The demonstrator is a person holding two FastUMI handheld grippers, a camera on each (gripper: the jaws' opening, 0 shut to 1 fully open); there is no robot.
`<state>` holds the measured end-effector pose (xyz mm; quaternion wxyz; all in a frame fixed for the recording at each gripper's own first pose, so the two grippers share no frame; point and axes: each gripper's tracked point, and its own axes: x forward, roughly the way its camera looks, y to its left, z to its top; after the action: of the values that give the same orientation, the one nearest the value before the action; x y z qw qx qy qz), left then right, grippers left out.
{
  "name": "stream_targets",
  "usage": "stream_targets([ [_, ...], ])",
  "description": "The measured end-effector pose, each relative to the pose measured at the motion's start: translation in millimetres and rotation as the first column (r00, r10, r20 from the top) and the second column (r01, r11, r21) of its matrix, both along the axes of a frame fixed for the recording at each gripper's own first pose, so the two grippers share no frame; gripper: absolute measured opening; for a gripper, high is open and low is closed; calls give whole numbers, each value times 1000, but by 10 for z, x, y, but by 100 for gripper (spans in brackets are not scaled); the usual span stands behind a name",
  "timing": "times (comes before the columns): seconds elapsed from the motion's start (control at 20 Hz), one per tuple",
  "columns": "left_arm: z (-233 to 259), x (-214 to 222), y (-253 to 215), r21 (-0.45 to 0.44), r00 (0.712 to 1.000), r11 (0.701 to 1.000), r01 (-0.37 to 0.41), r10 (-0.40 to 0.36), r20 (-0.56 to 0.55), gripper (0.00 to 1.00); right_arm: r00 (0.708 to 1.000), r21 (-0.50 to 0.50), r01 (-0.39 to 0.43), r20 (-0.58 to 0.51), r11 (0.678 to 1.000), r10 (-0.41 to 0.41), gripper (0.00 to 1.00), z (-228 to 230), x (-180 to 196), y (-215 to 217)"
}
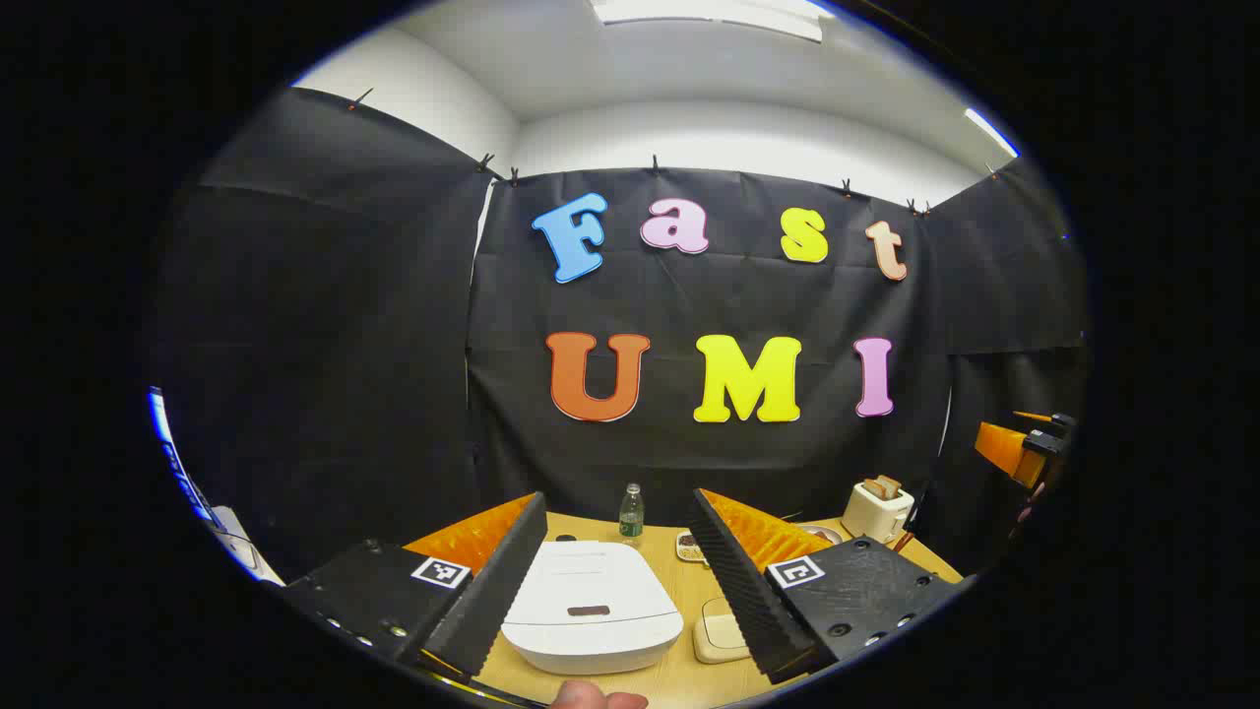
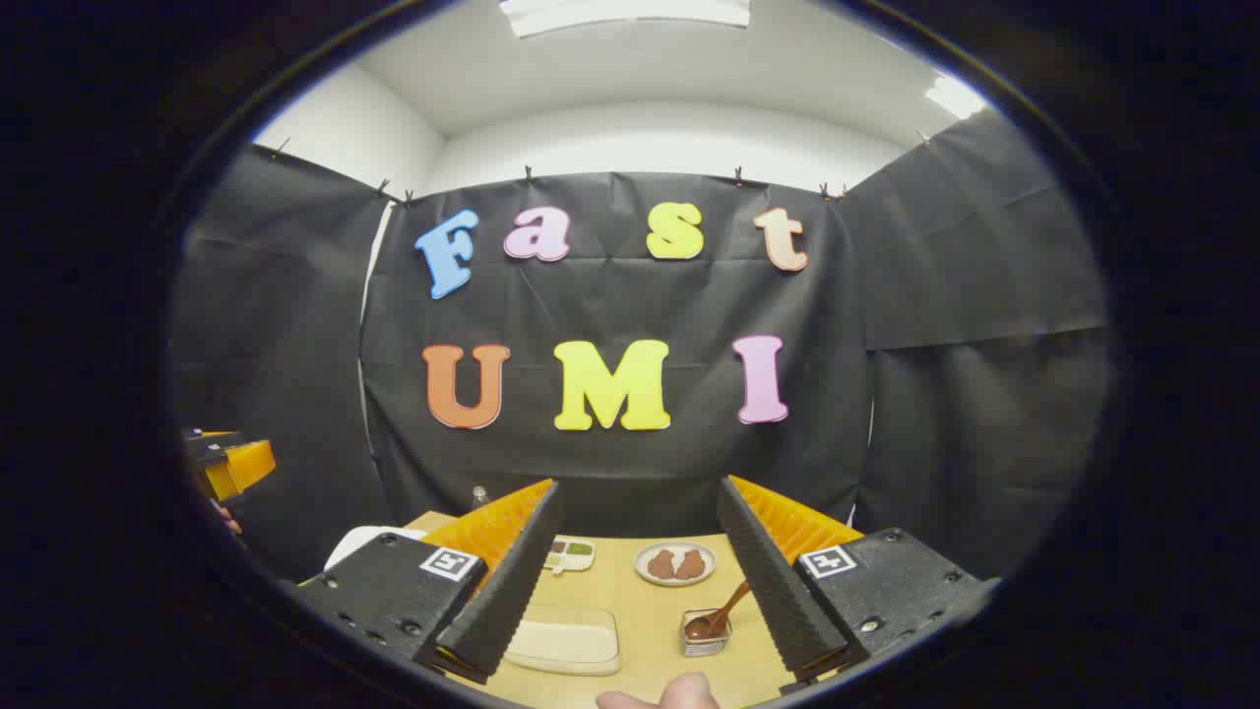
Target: Close the left gripper, press the button to open the rice cooker; take a wooden spoon from the chopstick holder with the right hand, scoop a spoonful of rice and pour it into the rice cooker, then put the wooden spoon back into the chopstick holder.
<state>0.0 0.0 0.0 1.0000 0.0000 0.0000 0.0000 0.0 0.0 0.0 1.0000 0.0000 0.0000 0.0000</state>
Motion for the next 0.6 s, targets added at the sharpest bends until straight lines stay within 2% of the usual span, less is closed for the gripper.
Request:
stream_targets([
  [0.6,-108,-24,-20,2,998,1000,0,0,-58,94,1000,13,17,-18,1000,-17,97,-27,-14,-105],
])
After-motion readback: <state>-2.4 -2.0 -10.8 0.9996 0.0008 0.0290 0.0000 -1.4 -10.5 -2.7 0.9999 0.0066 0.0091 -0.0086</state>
